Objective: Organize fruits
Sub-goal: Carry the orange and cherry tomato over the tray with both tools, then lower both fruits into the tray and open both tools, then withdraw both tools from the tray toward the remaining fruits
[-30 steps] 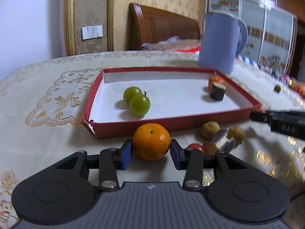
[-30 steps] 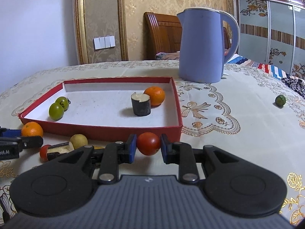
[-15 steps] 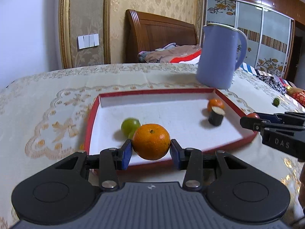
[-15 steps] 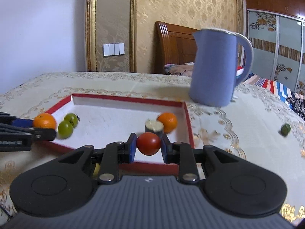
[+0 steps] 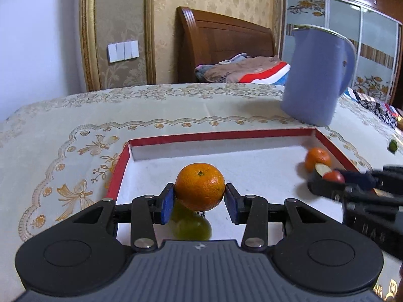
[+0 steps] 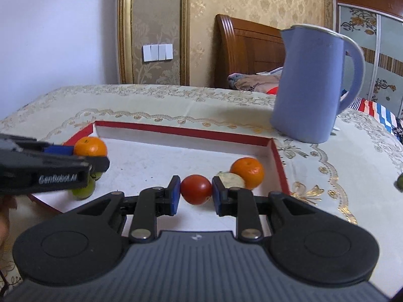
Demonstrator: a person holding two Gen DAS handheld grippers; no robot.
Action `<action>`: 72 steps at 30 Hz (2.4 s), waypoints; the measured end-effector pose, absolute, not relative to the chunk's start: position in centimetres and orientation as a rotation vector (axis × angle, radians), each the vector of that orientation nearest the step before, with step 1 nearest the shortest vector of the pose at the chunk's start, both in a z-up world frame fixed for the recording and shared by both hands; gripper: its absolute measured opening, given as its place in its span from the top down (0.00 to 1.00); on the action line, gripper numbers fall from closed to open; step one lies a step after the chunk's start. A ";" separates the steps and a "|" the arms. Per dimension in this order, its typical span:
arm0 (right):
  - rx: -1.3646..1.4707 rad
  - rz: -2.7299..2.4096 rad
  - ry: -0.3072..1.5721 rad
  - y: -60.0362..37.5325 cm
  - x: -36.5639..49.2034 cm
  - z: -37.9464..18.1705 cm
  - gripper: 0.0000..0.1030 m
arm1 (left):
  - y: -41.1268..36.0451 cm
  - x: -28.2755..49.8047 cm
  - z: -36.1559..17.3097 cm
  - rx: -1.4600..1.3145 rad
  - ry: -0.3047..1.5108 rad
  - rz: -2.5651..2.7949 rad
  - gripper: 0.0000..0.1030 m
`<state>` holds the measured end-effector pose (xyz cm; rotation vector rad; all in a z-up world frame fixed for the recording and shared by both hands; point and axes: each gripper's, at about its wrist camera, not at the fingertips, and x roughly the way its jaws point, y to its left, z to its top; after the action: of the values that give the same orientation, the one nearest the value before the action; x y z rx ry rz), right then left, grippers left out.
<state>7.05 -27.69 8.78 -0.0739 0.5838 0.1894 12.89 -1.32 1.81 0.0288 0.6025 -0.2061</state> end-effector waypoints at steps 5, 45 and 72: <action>-0.088 0.194 0.596 -26.7 8.2 8.1 0.76 | -1.1 14.8 1.6 0.033 0.603 -0.164 0.59; -0.011 0.115 0.641 -26.4 14.3 6.8 0.30 | -0.4 17.1 -0.1 0.048 0.596 -0.080 0.46; 0.137 0.092 0.371 -34.2 -0.8 7.6 0.02 | 1.8 2.6 1.6 -0.038 0.432 -0.382 0.27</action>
<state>-0.80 -34.19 7.59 0.1367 0.3707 0.0918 2.64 1.79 1.56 -0.0376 0.4325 -0.3818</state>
